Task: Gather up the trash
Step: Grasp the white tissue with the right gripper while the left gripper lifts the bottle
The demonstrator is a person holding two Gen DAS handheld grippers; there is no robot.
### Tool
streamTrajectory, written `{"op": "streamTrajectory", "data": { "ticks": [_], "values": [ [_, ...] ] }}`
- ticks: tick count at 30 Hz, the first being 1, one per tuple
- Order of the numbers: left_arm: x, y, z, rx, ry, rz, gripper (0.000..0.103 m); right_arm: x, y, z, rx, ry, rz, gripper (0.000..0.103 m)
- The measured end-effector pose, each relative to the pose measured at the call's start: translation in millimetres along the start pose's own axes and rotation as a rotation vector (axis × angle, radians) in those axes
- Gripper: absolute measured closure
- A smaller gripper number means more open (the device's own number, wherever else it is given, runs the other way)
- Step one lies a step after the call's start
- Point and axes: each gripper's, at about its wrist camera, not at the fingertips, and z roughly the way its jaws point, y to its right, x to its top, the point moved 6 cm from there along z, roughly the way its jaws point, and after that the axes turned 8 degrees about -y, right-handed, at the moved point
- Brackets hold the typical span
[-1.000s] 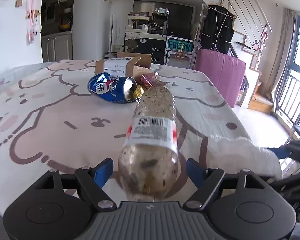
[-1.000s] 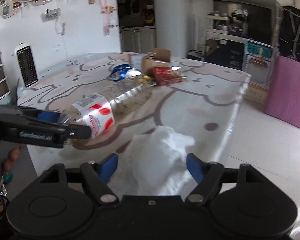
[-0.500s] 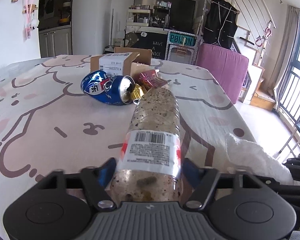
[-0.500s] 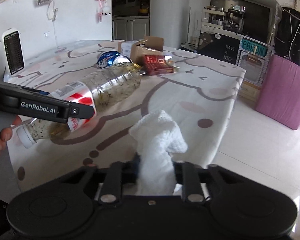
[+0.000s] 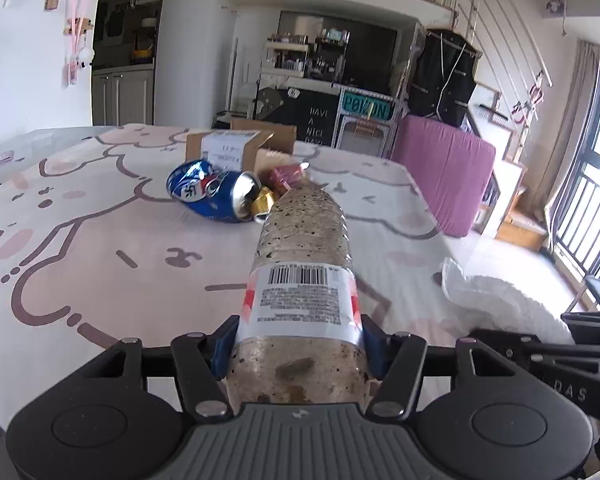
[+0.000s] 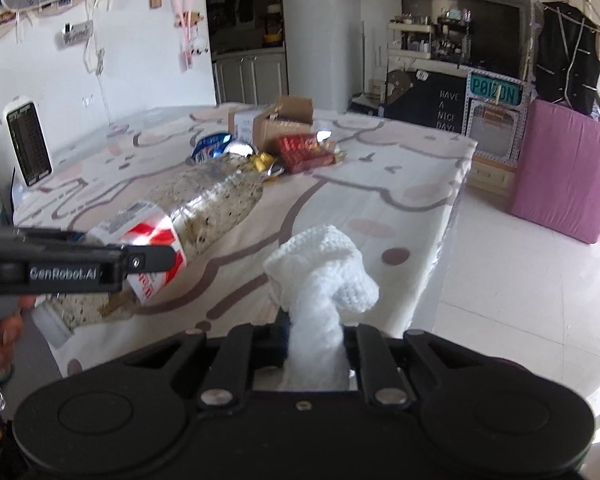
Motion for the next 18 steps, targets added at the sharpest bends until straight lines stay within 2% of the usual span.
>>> {"op": "streamTrajectory", "data": {
  "ticks": [8,18],
  "values": [
    [3.2,30.8,-21.9,-0.02,0.03,0.037,0.042,4.5,15.1,-36.8,-0.019,0.07,0.044,0.09],
    [2.1,80.2,-30.8,-0.057,0.044,0.074,0.042,-12.1,57.9,-81.3,-0.091,0.117,0.105,0.09]
  ]
}}
